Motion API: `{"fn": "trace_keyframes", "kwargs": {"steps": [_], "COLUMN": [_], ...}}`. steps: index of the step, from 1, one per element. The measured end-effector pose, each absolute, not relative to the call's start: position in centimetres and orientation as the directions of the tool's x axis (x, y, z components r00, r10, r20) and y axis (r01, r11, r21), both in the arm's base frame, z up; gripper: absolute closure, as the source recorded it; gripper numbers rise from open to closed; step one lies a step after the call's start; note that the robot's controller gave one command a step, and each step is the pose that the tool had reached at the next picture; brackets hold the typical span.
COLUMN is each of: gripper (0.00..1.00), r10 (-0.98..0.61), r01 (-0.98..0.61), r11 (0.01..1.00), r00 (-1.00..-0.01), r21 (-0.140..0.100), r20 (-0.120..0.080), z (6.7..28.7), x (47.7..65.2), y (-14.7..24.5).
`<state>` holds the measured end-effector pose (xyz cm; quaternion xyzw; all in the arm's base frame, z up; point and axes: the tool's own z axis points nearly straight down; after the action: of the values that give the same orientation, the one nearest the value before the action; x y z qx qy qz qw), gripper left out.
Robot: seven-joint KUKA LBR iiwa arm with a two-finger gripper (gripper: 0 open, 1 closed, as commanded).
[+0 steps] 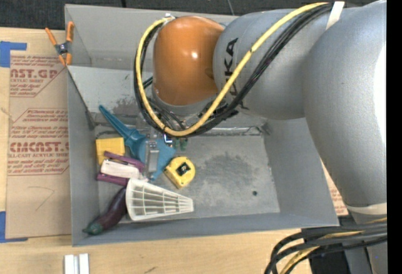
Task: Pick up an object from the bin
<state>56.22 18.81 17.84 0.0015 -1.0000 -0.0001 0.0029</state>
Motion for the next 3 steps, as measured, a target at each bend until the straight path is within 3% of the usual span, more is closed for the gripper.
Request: {"fn": "trace_keyframes", "kwargs": {"steps": [1, 2, 3], "gripper": [0.00, 0.00, 0.00], "r10": [-0.001, -0.001, -0.100], "r01": [-0.001, -0.001, -0.100], "r11": [1.000, 1.000, 0.995], "r00": [-1.000, -1.000, -0.995], "r21": [0.002, 0.004, 0.001], "r20": [-0.001, -0.004, 0.003], "z": [18.3, 13.0, 10.4], "x": [56.4, 57.3, 57.6], "y": [18.7, 19.8, 21.8]}}
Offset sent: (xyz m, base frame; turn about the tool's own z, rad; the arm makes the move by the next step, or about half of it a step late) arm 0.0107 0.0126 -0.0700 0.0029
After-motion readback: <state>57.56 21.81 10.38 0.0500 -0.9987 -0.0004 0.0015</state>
